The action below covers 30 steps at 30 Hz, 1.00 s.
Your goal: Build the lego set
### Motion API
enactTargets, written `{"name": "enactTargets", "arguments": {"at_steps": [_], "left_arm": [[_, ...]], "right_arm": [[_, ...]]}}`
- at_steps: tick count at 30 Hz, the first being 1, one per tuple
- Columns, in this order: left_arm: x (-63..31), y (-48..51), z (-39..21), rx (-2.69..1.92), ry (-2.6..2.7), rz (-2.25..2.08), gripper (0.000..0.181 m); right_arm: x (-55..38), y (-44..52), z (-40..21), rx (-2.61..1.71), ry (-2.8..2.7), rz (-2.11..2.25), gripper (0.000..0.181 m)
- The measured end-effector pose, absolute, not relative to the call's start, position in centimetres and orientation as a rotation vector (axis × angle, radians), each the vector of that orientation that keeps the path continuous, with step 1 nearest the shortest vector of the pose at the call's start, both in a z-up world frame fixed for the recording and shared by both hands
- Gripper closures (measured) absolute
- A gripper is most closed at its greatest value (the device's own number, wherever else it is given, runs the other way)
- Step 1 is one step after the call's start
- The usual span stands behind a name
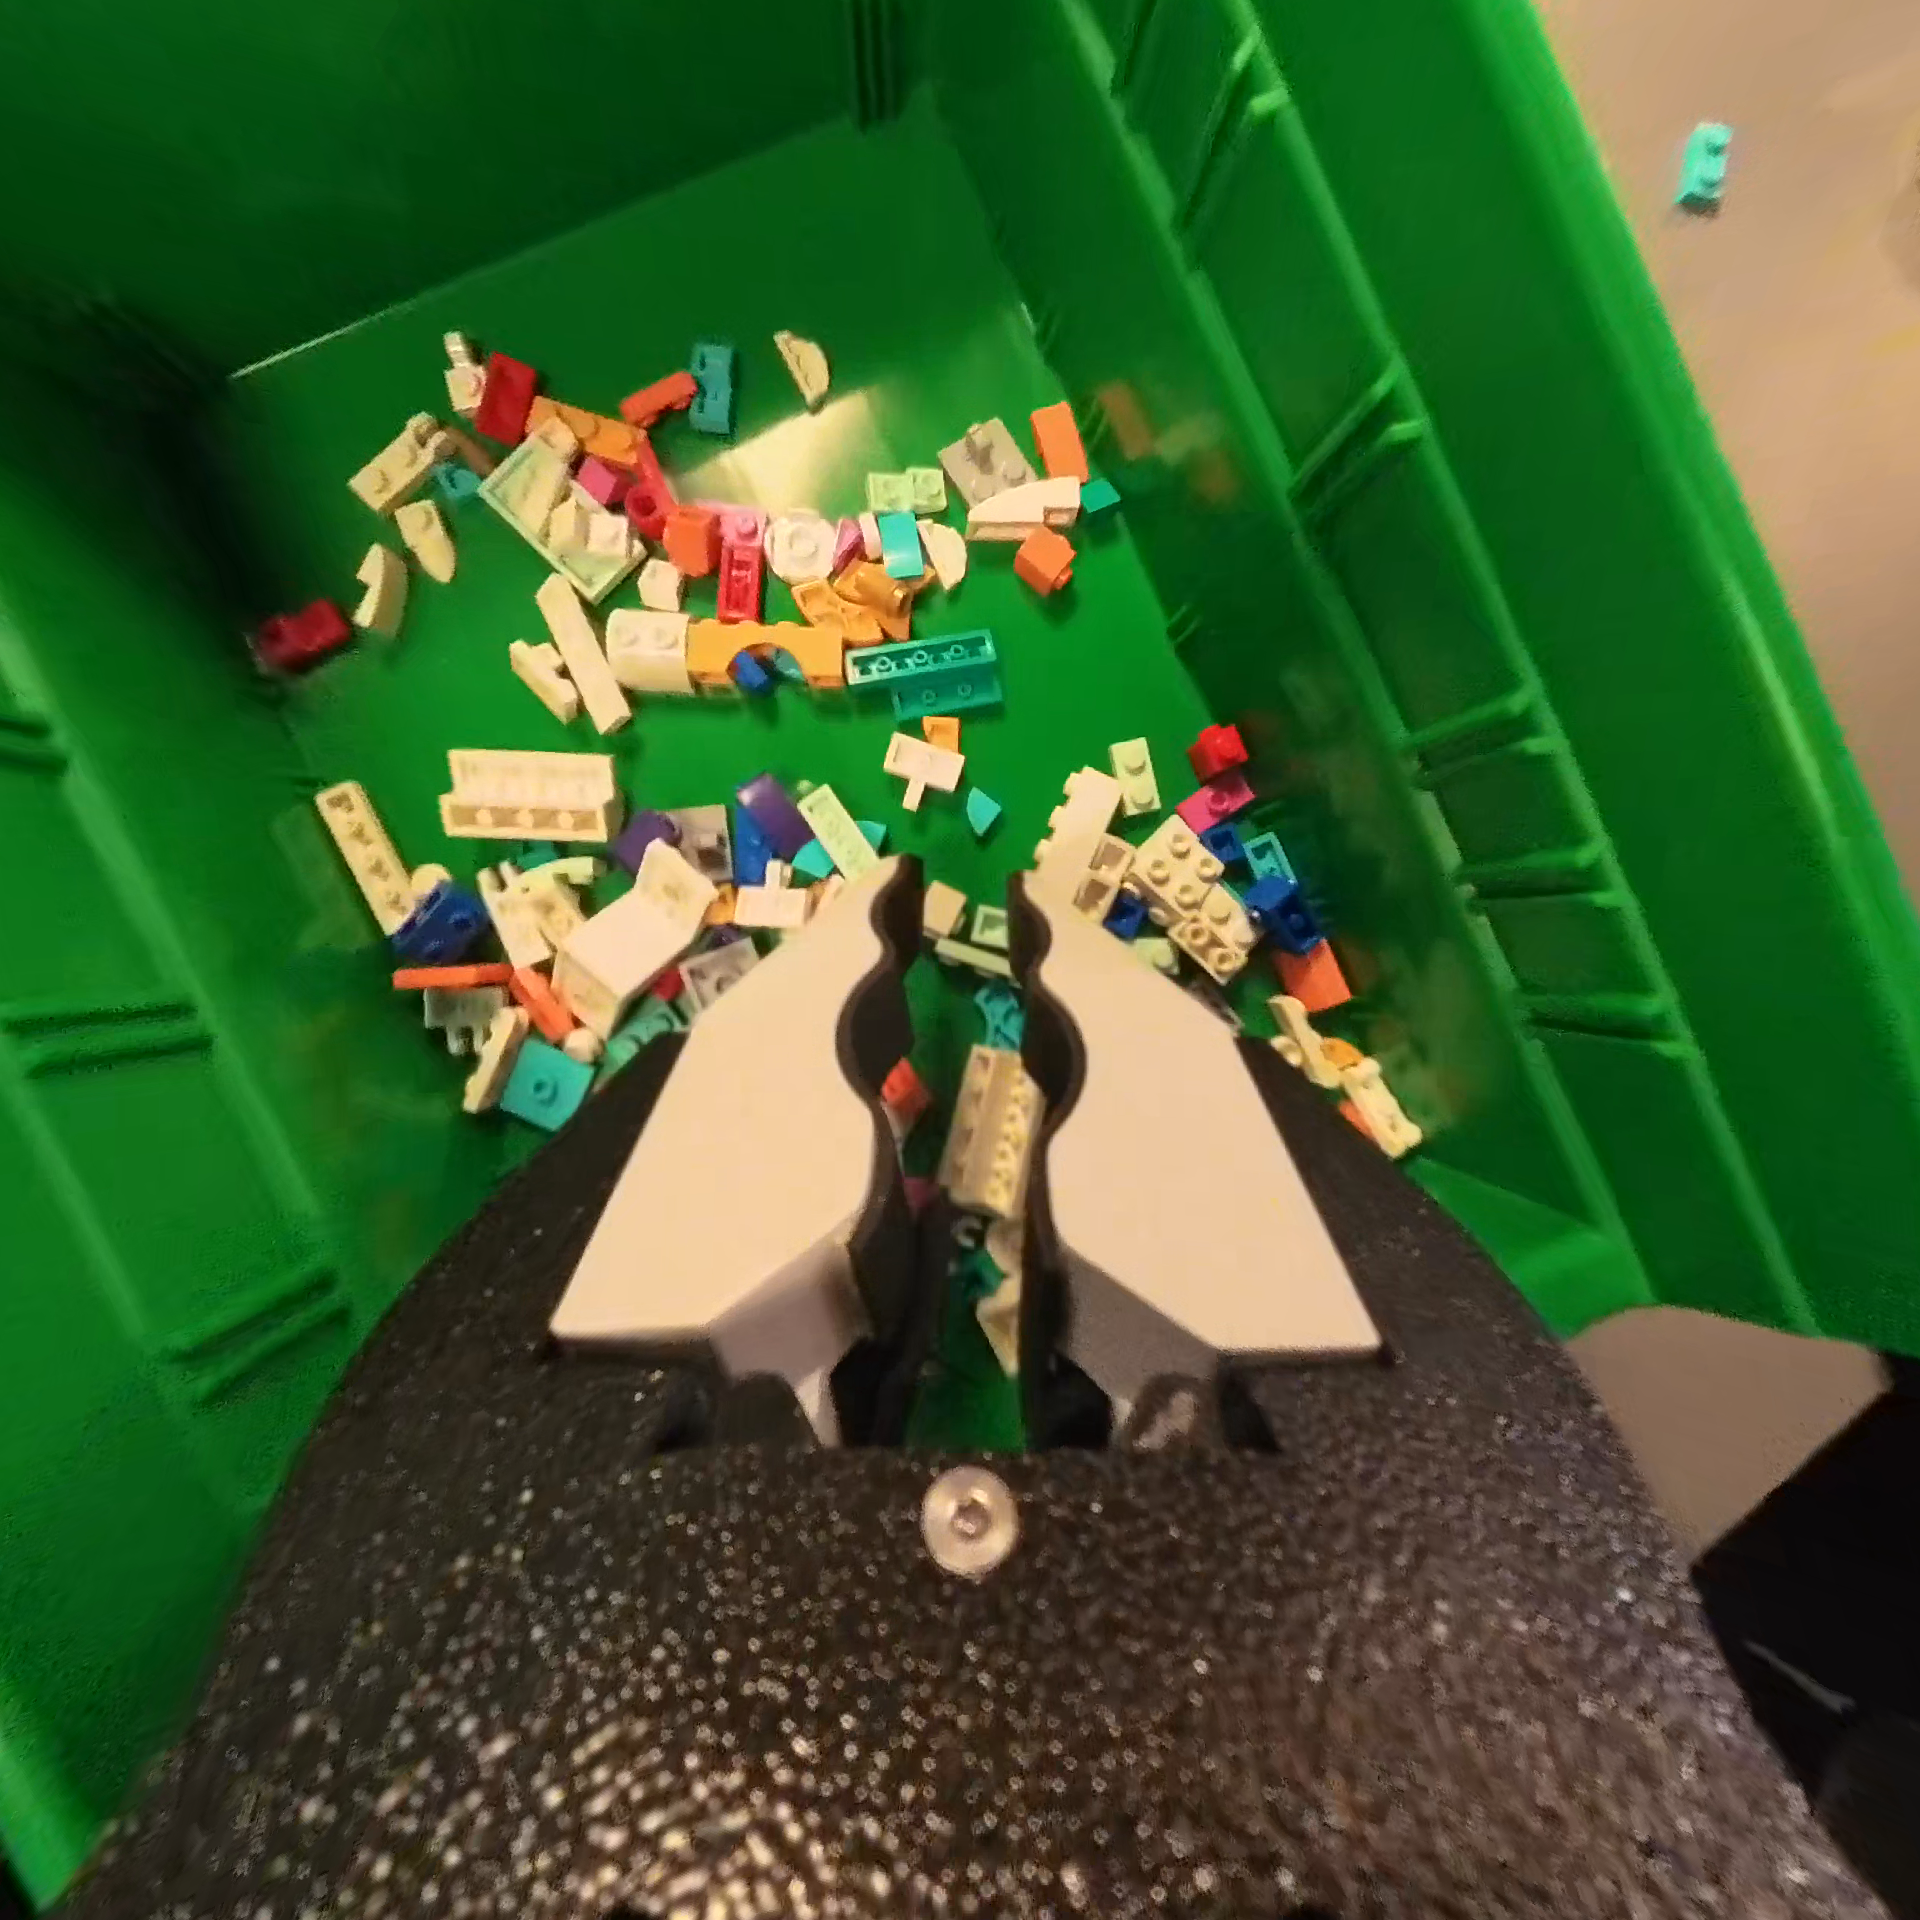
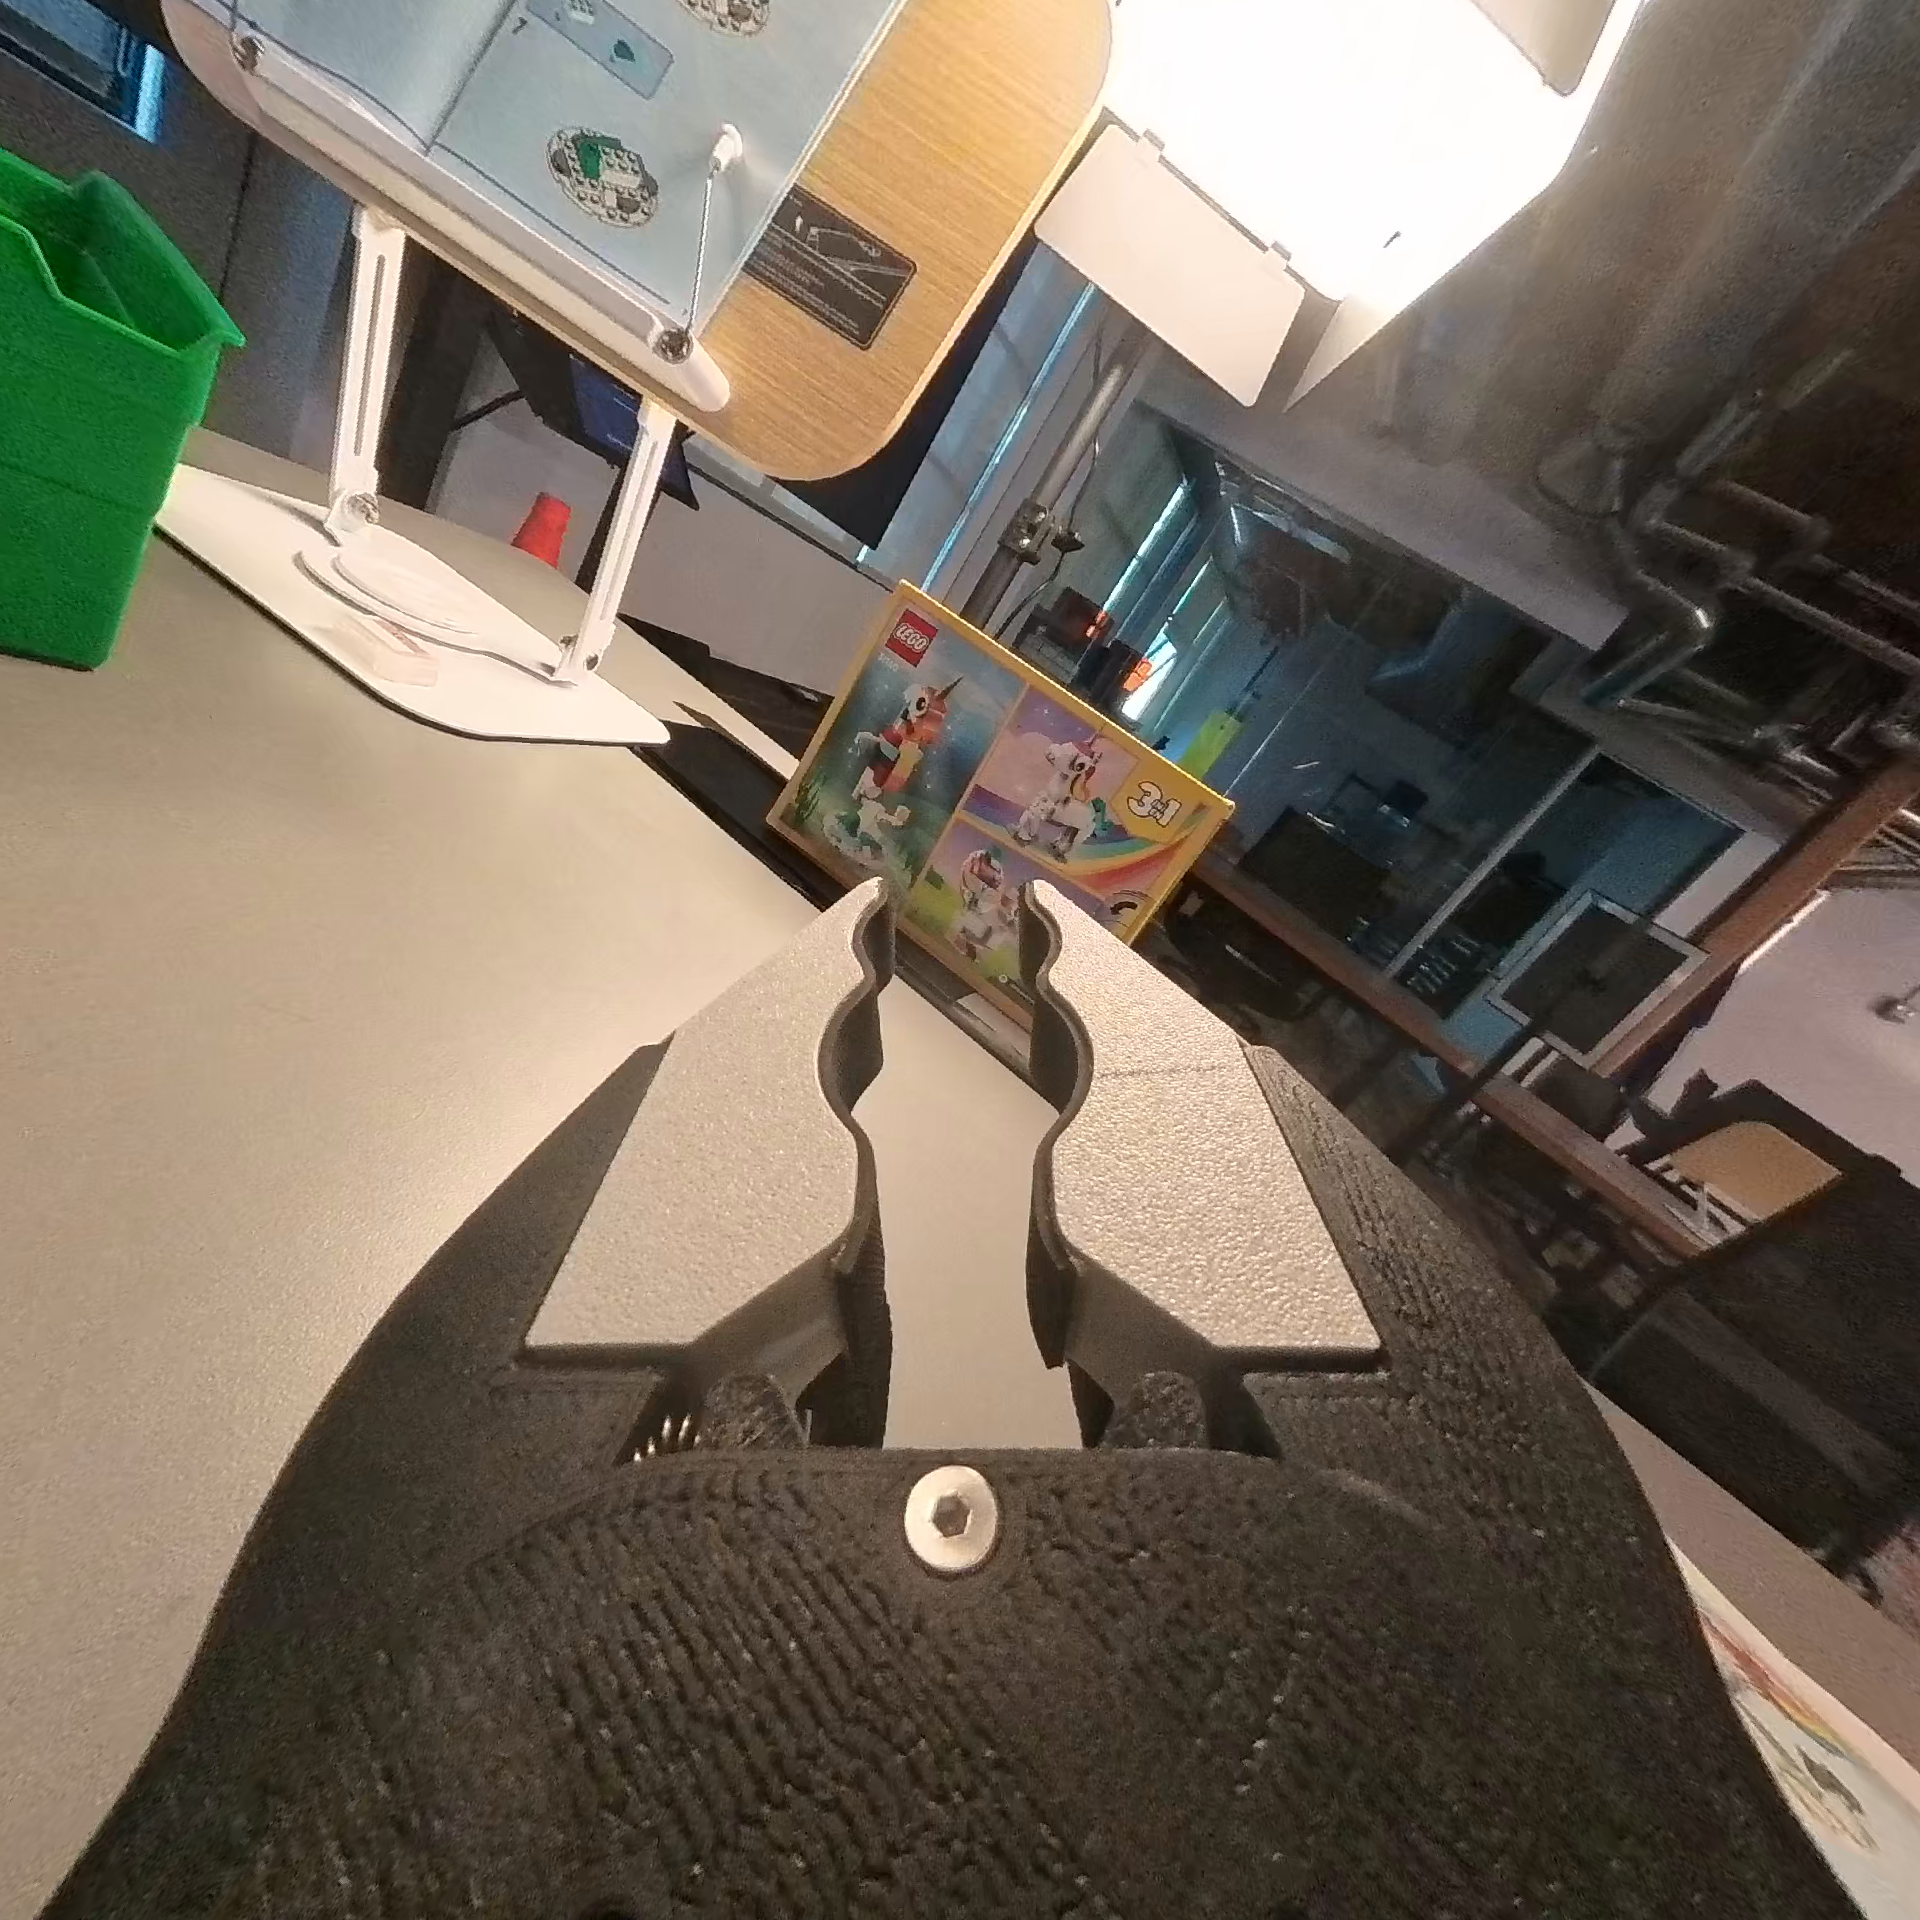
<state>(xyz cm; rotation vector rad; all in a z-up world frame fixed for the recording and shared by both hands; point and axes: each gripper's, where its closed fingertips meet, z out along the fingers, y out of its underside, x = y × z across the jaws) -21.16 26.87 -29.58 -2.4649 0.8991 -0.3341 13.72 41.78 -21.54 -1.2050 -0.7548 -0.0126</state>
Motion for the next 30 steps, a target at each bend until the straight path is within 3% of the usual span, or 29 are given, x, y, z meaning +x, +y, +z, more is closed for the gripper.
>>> {"name": "enactTargets", "arguments": {"at_steps": [1, 10, 17, 30], "left_arm": [[-21.0, 27.1, -29.9, -2.469, 0.914, -0.326, 0.168], [-20.3, 27.7, -31.3, -2.462, 0.967, -0.272, 0.174], [-20.1, 27.6, -31.8, -2.486, 0.933, -0.293, 0.167], [-19.6, 27.7, -32.0, -2.453, 0.937, -0.258, 0.178]], "right_arm": [[13.7, 41.8, -21.5, -1.205, -0.755, -0.012, 0.16], [13.8, 41.7, -21.4, -1.201, -0.744, 0.005, 0.16], [13.8, 41.7, -21.3, -1.2, -0.739, 0.013, 0.16], [13.8, 41.6, -21.2, -1.196, -0.734, 0.026, 0.16]]}}
